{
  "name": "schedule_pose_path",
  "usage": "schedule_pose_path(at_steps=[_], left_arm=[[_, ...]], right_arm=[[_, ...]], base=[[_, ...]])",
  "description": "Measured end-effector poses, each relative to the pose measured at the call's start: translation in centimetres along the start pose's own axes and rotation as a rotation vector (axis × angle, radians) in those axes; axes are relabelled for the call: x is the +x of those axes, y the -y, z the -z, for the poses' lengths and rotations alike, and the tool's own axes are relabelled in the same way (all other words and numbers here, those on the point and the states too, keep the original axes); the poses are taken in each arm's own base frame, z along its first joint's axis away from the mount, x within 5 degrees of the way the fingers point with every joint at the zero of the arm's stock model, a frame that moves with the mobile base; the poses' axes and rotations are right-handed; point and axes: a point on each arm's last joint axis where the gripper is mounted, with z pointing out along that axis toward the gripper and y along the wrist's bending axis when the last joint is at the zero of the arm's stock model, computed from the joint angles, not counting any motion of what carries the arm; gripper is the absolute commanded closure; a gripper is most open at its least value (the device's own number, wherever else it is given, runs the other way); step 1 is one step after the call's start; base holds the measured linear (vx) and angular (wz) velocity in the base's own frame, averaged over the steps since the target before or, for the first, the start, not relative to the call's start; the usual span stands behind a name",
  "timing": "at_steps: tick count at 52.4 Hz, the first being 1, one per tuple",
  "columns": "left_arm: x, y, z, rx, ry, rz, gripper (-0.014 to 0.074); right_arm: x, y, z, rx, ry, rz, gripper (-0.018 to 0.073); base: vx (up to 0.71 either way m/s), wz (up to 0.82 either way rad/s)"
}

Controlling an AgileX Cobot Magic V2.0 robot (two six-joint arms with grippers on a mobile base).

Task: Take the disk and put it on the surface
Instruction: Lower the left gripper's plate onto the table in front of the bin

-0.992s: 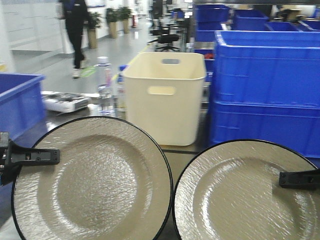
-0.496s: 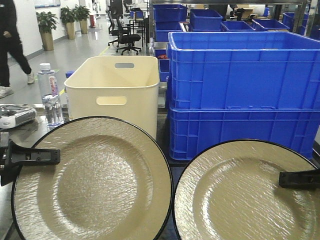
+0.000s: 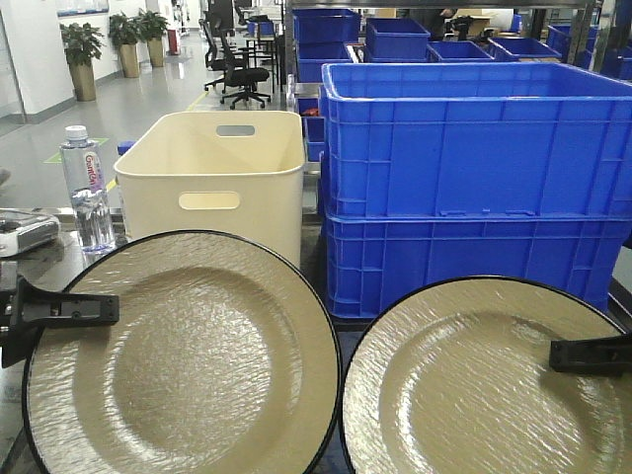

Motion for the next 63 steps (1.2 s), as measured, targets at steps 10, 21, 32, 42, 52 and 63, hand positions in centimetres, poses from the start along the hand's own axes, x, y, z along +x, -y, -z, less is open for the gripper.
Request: schedule_pose_path(at_steps=[10, 21, 32, 42, 52, 63], left_arm=[[0.0, 0.0, 0.0, 0.001, -0.001, 0.0, 0.0604], [-0.1, 0.0, 0.0, -0.004, 0.013, 0.002, 0.0604], [-0.7, -0.3, 0.0, -0.025, 0.079, 0.016, 0.0604], [-1.1, -3.5, -2.0, -0.125, 0.066, 0.082, 0.0602], [0.1, -7.3, -7.8, -0.144, -0.028, 0.201, 0.0599], [2.1, -9.3, -12.2, -0.161, -0.103, 0.255, 0.0593]], right_arm=[[0.0, 0.0, 0.0, 0.0, 0.0, 0.0, 0.0568], [0.0, 0.0, 0.0, -0.001, 0.0, 0.0, 0.0568], [-0.7, -0.2, 0.0, -0.028, 0.077, -0.027, 0.0568], [-1.9, -1.2, 0.3, -0.144, 0.202, -0.054, 0.0568], [-2.4, -1.8, 0.5, -0.213, 0.261, -0.05, 0.0568], [-2.4, -1.8, 0.5, -0.212, 0.263, -0.042, 0.0568]], base=[[0.0, 0.0], [0.0, 0.0], [0.0, 0.0], [0.0, 0.0], [0.0, 0.0], [0.0, 0.0]])
